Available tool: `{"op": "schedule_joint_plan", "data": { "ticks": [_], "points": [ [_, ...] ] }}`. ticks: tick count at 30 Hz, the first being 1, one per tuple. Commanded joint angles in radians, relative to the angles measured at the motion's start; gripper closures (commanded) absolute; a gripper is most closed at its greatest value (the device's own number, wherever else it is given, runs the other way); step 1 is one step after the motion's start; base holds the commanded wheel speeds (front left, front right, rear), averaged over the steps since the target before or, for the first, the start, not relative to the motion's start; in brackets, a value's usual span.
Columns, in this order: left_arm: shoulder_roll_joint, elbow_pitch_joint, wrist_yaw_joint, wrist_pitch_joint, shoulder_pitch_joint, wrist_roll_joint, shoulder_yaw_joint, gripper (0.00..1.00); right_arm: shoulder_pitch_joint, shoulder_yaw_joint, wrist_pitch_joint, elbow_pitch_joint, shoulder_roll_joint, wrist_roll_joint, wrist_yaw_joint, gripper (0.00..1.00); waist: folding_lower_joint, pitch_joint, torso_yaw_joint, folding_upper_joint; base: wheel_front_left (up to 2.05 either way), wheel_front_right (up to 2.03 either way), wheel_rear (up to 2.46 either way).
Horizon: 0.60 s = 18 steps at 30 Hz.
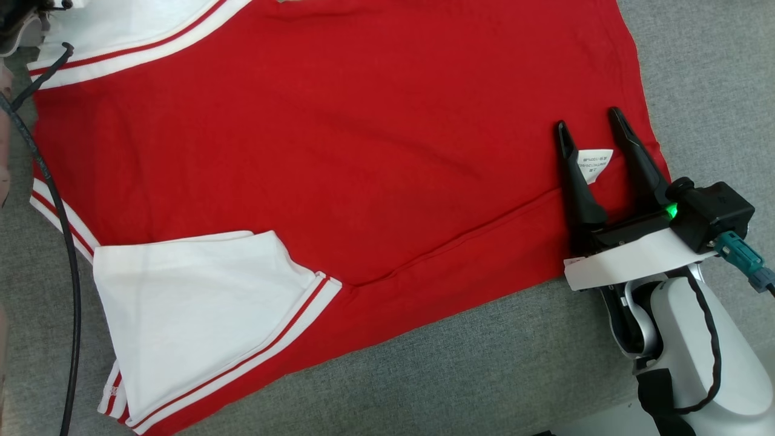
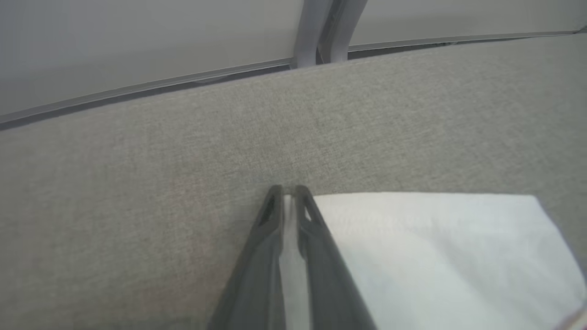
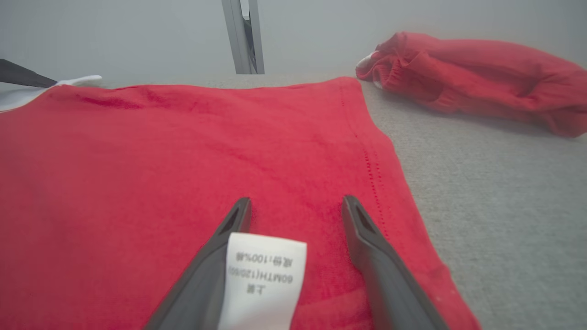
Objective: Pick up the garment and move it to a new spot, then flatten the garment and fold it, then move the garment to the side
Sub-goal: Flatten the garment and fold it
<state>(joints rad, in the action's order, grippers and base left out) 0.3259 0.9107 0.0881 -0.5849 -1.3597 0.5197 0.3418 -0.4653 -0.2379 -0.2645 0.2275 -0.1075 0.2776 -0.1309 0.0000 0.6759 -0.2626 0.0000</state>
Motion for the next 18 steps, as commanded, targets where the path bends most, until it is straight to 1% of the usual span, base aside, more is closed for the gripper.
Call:
{"op": "schedule_joint_plan", "data": {
  "ticks": [1,6,9,12,14,15,18],
  "points": [
    [0.002,0.007,0.005,-0.005,0.003,-0.007,0.004,1.00,0.001,-0.001,-0.001,0.006,0.001,0.001,0.000,0.00,0.0000,0.000,0.000,0.0000,0.00,0.00,0.00],
    [-0.007,-0.011,0.012,0.006,0.004,-0.004,0.018,1.00,-0.001,0.013,-0.001,0.003,-0.005,-0.001,0.000,0.00,0.0000,-0.010,0.006,0.0000,0.00,0.00,0.00],
    [-0.013,-0.026,0.017,0.021,0.012,0.014,0.016,1.00,-0.018,0.023,-0.001,0.001,-0.017,0.023,0.000,0.00,0.0000,-0.022,0.013,0.0000,0.00,0.00,0.00],
    [-0.018,-0.045,0.025,0.031,0.023,0.027,0.017,1.00,-0.053,0.024,-0.001,0.012,-0.046,0.064,0.000,0.00,0.0000,-0.034,0.021,0.0000,0.00,0.00,0.00],
    [-0.024,-0.058,0.026,0.036,0.026,0.038,0.018,1.00,-0.092,0.006,0.004,0.050,-0.082,0.095,0.000,0.00,0.0000,-0.042,0.027,0.0000,0.00,0.00,0.00],
    [-0.025,-0.066,0.029,0.038,0.030,0.041,0.020,1.00,-0.121,0.002,0.019,0.068,-0.095,0.120,0.000,0.00,0.0000,-0.045,0.029,0.0000,0.00,0.00,0.00],
    [-0.032,-0.088,0.033,0.042,0.042,0.054,0.024,1.00,-0.204,-0.018,0.115,0.124,-0.132,0.194,0.000,0.00,0.0000,-0.056,0.040,0.0000,0.00,0.00,0.00]
  ]
}}
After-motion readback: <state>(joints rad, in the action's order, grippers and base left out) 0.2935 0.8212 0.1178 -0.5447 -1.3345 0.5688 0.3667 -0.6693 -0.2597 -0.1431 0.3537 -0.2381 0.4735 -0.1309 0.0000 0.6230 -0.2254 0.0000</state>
